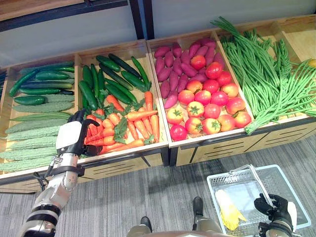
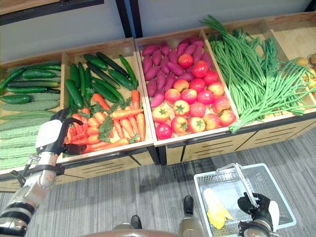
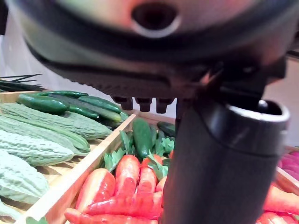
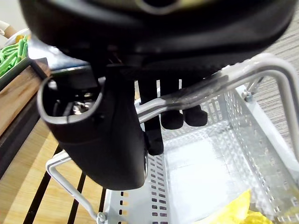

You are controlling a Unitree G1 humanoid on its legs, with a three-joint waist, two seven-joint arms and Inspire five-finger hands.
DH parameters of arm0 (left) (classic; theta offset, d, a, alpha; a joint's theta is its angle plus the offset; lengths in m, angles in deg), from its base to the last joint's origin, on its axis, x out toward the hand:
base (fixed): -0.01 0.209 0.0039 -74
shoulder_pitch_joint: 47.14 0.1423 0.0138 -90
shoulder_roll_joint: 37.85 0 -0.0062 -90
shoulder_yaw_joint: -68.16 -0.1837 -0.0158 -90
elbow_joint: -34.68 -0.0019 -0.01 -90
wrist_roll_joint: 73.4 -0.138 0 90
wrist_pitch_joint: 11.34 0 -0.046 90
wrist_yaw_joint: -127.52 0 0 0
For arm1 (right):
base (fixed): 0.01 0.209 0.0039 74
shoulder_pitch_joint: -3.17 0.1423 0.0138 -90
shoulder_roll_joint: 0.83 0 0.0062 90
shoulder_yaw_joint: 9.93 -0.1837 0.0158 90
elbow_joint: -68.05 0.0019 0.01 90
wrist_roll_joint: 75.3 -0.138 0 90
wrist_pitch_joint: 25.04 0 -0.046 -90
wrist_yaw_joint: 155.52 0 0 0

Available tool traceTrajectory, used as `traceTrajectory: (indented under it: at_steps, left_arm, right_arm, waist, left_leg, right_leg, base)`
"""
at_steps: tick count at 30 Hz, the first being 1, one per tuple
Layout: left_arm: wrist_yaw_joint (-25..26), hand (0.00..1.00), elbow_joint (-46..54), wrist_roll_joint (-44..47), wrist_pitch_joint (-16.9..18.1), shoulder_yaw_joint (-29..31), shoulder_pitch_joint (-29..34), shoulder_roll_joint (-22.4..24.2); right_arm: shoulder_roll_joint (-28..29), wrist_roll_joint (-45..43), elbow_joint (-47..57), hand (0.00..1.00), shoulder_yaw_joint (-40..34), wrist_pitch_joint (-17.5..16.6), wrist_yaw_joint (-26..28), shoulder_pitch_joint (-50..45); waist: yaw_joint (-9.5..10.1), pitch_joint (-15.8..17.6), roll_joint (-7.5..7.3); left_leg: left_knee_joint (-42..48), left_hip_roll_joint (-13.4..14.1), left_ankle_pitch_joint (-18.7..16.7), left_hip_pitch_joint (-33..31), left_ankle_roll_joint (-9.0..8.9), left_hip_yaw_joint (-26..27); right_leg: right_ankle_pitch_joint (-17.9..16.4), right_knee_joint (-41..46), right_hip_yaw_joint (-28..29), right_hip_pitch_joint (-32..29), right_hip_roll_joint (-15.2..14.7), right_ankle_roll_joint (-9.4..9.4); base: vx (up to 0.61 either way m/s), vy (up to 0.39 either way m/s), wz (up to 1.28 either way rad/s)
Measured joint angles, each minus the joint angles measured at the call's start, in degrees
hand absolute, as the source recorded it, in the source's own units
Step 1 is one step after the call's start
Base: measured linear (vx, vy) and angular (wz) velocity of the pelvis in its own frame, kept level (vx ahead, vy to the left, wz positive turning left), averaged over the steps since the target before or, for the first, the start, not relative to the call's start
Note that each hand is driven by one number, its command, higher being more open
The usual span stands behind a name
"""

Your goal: Pick vegetable in the basket

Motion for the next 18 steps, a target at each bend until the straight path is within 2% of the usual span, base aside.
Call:
traceTrajectory:
  at_steps: [9, 10, 18]
  left_arm:
    - [0.0, 1.00, -2.7, 0.0, 0.0, -0.1, -2.1, 0.0]
    - [0.0, 0.00, -2.9, 0.0, -0.2, -0.1, -2.2, 0.0]
    - [0.0, 0.00, -5.2, 0.1, -0.1, -0.1, -4.9, 0.5]
  right_arm:
    - [0.0, 0.0, 1.8, 0.00, 0.1, -0.6, -0.5, 0.7]
    - [0.0, 0.0, 2.2, 0.00, 0.1, -0.6, -0.7, 0.7]
    - [0.0, -0.5, 2.8, 0.00, 0.3, -0.7, -0.8, 0.8]
  waist:
    - [-0.02, 1.8, -0.20]
    - [0.00, 2.0, -0.26]
    - [-0.04, 2.6, -0.43]
  left_leg:
    - [1.7, 1.2, -0.3, -1.8, -0.50, 0.8]
    - [1.9, 1.4, -0.4, -2.0, -0.62, 1.1]
    - [2.4, 1.5, -0.4, -3.6, -0.64, 2.0]
  right_leg:
    - [0.3, 0.6, 1.0, -1.9, 0.9, -0.44]
    - [0.4, 0.6, 1.1, -2.2, 1.1, -0.57]
    - [0.8, 0.6, 1.9, -4.0, 1.3, -0.72]
  base:
    - [-0.04, -0.016, -0.06]
    - [-0.03, -0.020, -0.12]
    - [-0.01, -0.001, -0.06]
